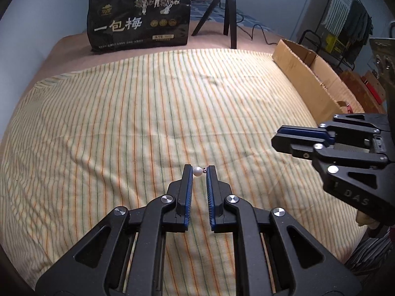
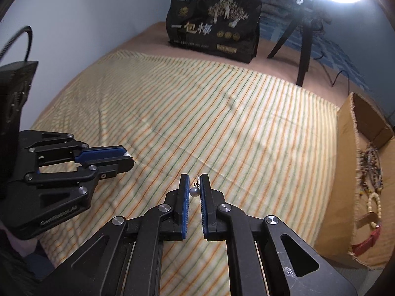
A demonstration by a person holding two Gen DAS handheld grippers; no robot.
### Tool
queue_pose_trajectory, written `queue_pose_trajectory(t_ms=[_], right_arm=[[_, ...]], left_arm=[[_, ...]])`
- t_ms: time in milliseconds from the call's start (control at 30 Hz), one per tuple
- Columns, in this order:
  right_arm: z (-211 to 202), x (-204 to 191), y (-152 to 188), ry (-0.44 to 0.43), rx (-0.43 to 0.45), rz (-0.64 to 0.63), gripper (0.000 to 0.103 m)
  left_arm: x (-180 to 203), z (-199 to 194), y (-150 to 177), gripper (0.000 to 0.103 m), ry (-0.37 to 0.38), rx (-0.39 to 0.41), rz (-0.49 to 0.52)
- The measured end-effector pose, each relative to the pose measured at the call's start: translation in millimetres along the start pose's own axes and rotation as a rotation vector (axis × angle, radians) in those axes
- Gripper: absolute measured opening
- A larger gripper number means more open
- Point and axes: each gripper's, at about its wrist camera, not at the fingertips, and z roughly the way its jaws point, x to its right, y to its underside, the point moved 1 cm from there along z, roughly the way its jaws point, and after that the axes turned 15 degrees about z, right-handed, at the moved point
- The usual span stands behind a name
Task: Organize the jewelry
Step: 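Carry both pearl earrings with both grippers over the box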
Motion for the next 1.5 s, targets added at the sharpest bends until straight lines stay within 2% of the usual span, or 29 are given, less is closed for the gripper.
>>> queue_pose_trajectory(t_ms=[233, 433, 667, 1133, 1500], right_arm=[[-34.7, 7.2, -5.2, -0.002, 0.064, 0.018, 0.007], [-70.3, 20.1, -9.6, -0.006, 0.122, 0.043, 0.007], [-101.7, 49.5, -12.0, 0.032, 0.184, 0.088, 0.007], [-142.9, 119.8, -15.3, 0.129, 0.246, 0.195, 0.007], [-157.0, 164.7, -16.4, 0.178, 0.257, 0.268, 0.007]], left_arm=[[9.9, -16.9, -18.1, 0.010, 0.015, 0.061, 0.007], [22.1, -32.6, -46.3, 0.010, 0.040, 0.123, 0.012], [42.2, -40.3, -87.7, 0.010, 0.063, 0.186, 0.031], [87.3, -30.3, -150.5, 0.010, 0.110, 0.249, 0.063], [119.4, -11.4, -189.0, 0.010, 0.139, 0.271, 0.089]])
